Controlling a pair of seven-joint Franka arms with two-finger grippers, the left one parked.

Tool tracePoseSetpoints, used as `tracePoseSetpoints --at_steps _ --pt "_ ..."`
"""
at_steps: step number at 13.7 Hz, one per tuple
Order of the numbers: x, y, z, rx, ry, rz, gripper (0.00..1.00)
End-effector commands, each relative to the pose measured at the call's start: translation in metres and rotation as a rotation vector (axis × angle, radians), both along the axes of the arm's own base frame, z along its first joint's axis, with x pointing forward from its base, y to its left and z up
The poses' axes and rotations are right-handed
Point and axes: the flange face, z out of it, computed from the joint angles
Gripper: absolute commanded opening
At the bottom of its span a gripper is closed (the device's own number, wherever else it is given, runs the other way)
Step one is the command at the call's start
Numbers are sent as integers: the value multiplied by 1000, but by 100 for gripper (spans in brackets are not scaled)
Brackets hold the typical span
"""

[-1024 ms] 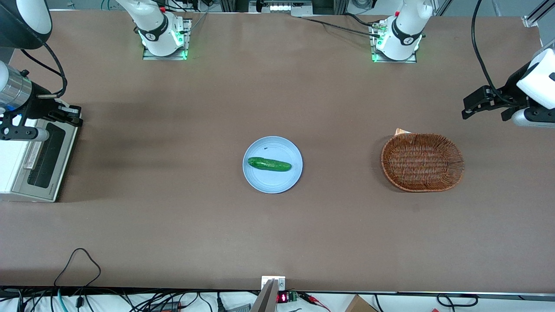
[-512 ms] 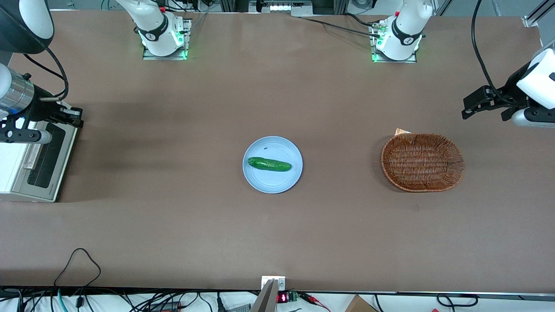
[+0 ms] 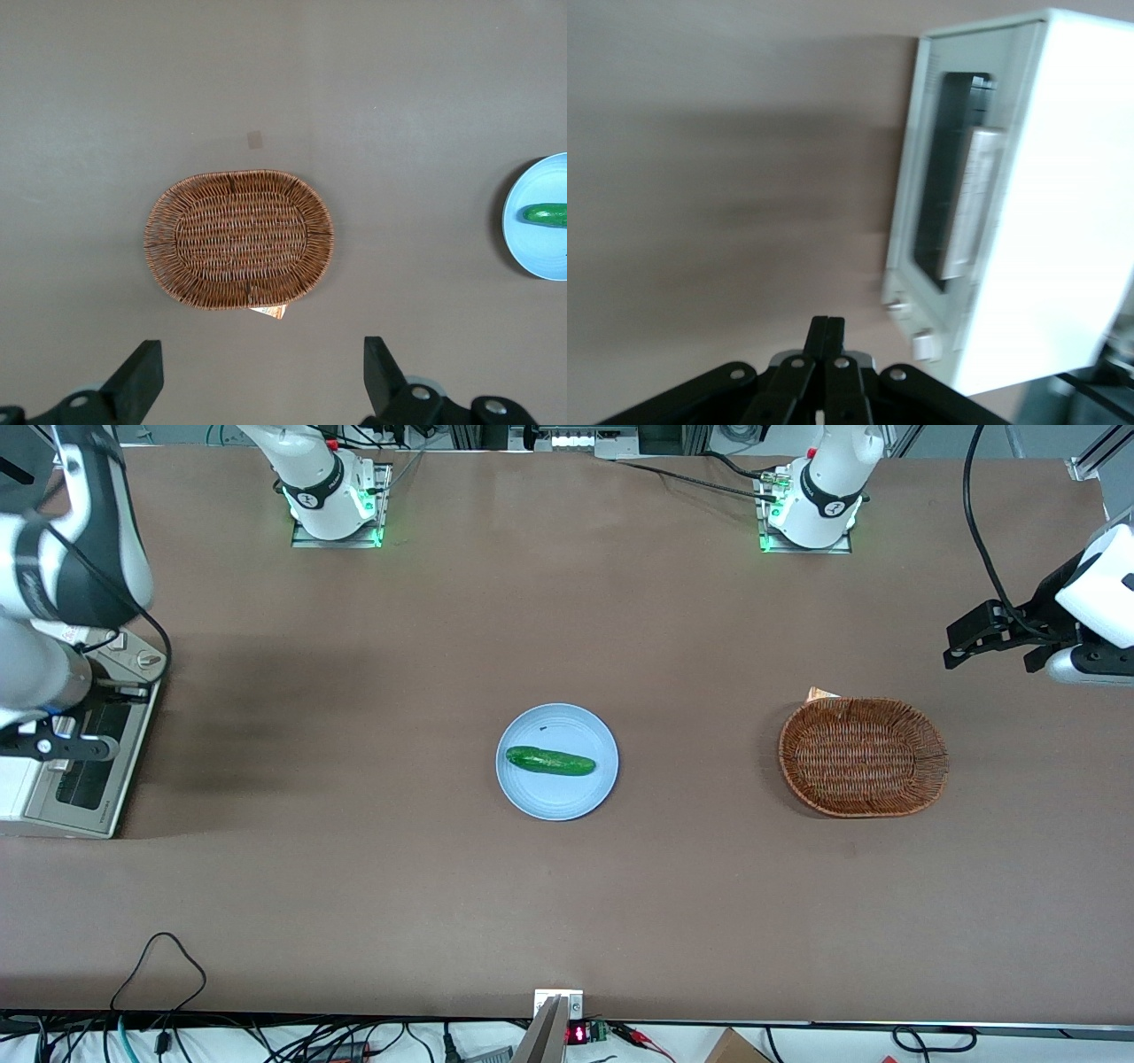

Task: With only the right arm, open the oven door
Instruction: 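Lower the right gripper onto the top of the oven door handle, then push the door handle down with the right gripper, swinging the door open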

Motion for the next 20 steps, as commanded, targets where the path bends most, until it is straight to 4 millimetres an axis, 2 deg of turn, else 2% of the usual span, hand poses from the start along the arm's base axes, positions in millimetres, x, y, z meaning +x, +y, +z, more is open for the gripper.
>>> tracePoseSetpoints --at_steps 1,3,5,7,9,12,20 --pt "0 -31 -14 -120 18 13 0" --pt "4 -48 -28 -220 14 0 0" --pt "6 -63 -63 -350 -4 -47 0" --pt "3 -70 -87 -405 -41 -47 0" --pt "4 -71 -98 -412 -72 -76 0" --pt "6 -70 -107 -424 -124 -133 0" --pt "6 -79 -111 -446 -122 -126 0"
